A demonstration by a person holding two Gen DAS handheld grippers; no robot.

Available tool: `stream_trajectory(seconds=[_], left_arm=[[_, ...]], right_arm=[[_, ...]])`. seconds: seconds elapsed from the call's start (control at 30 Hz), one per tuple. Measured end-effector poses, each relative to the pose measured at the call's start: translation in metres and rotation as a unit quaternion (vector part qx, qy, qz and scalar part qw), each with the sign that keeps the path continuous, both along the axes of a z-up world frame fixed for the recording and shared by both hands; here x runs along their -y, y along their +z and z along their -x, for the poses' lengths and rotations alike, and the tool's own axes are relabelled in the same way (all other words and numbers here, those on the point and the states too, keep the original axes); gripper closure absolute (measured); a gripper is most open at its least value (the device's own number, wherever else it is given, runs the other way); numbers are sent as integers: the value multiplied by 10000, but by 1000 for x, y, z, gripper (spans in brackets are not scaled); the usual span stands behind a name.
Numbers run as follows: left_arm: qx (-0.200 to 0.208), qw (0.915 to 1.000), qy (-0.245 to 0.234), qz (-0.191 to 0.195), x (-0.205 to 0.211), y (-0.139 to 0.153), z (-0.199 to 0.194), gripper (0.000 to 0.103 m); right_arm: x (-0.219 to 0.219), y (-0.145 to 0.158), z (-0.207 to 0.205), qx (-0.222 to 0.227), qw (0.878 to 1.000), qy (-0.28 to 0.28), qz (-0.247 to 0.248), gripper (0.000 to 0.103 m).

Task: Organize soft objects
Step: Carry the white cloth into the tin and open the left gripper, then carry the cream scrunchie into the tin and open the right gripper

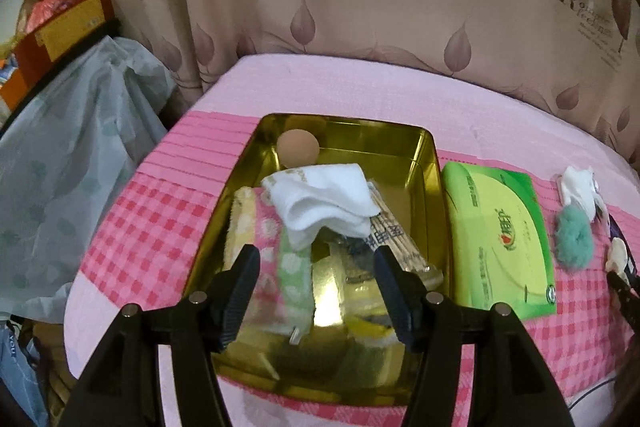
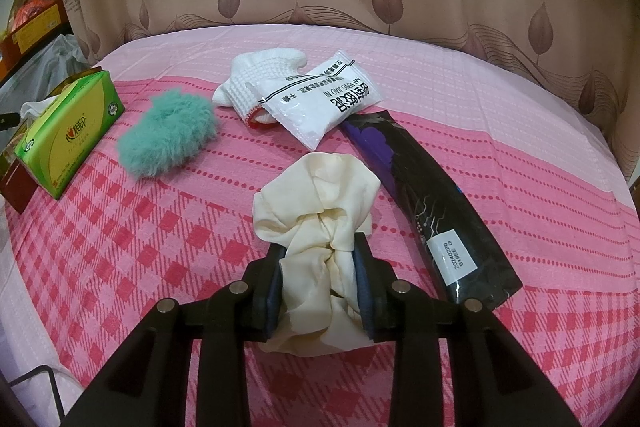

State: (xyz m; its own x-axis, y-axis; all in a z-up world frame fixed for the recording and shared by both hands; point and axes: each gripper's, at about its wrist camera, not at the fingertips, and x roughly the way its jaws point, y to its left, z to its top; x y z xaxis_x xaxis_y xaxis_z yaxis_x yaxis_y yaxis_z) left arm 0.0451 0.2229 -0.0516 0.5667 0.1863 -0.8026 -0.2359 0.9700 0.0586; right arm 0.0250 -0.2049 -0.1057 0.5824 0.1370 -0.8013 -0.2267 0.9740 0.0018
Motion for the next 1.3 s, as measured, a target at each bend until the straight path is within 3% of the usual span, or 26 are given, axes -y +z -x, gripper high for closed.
stream_trajectory(seconds=[0.17, 0.33, 0.47, 0.57, 0.8, 1.1, 1.3], left_arm=[[215, 9995, 114, -222, 3, 4, 22, 42], [295, 9990, 258, -218, -3, 1, 36, 43], [432, 9976, 535, -43, -14, -1, 48, 43], [476, 9966, 675, -20, -21, -3, 52, 42], [576, 9940, 928, -82, -29, -5, 58, 43], [598, 9924, 1078, -44, -35, -7, 60, 42], [544, 9891, 1372, -9, -45, -11, 63, 42]], right_arm=[[2, -1, -1, 7, 10000, -14, 36, 71], [5, -1, 0, -52, 9999, -7, -128, 53], [0, 0, 2, -64, 10000, -24, -18, 52], [6, 1, 2, -157, 9996, -121, -216, 52], [12, 4, 4, -176, 9992, -349, -80, 82], [-9, 15, 6, -91, 9988, -459, 139, 89], [-31, 44, 4, 142, 9994, -312, 14, 89]])
